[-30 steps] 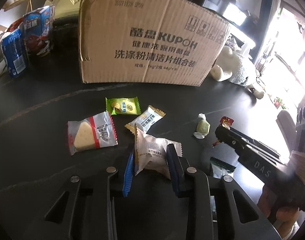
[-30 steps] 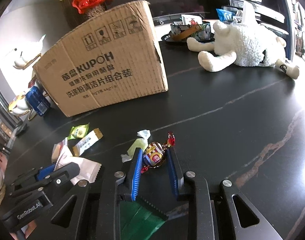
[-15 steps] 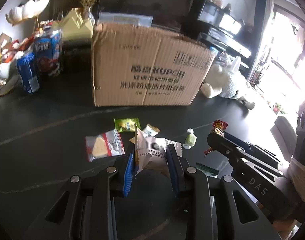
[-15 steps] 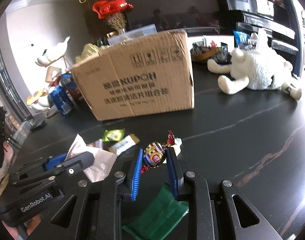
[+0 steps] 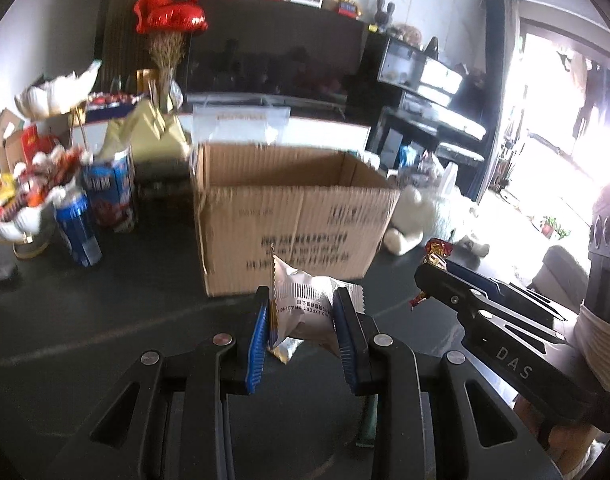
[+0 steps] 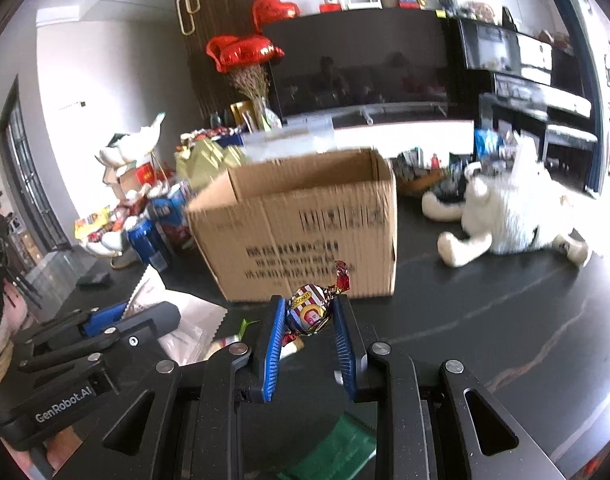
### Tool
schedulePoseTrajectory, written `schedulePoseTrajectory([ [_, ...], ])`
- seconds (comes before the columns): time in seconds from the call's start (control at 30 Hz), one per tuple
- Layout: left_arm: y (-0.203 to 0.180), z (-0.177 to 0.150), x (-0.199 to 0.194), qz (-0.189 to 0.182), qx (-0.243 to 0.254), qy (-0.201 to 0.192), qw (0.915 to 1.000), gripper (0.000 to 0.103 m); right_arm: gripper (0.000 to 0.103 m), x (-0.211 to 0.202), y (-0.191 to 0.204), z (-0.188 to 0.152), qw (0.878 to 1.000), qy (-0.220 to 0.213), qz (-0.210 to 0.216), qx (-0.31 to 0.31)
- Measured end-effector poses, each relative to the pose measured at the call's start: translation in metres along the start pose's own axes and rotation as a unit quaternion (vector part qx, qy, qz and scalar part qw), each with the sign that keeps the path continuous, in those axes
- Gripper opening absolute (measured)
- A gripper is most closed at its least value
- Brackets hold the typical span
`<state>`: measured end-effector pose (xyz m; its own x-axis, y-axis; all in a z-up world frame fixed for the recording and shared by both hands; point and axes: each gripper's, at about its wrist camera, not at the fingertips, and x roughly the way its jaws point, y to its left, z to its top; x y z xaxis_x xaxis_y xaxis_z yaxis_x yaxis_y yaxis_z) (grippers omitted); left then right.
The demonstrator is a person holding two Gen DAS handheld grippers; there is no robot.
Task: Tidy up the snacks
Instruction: 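Carry both snacks over the cardboard box and open both tools to drop them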
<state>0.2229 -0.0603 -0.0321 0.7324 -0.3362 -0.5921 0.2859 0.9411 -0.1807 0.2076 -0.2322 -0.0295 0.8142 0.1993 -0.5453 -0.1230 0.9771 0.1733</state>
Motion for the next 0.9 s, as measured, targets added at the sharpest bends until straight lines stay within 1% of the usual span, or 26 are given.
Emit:
schedulePoseTrajectory([
  [0.3, 0.002, 0.047, -0.027, -0.001, 0.022, -0.040, 0.9990, 0.031, 0.026, -0.010, 0.013, 0.045, 0.999, -0.028, 0.012, -0.010],
  [0.5, 0.003, 0.074, -0.033, 0.001, 0.033, -0.056, 0.9979, 0.031, 0.026, -0.010, 0.022, 0.073, 0.999, -0.037, 0.020, -0.023],
  [0.7, 0.004, 0.095, -0.029, 0.006, 0.043, -0.058, 0.9974, 0.031, 0.026, -0.003, 0.024, 0.090, 0.999, -0.036, 0.019, -0.028],
  [0.9, 0.009, 0.118, -0.011, 0.007, 0.047, -0.049, 0.9976, 0.031, 0.026, 0.017, 0.023, 0.113, 0.999, -0.026, 0.017, -0.034],
])
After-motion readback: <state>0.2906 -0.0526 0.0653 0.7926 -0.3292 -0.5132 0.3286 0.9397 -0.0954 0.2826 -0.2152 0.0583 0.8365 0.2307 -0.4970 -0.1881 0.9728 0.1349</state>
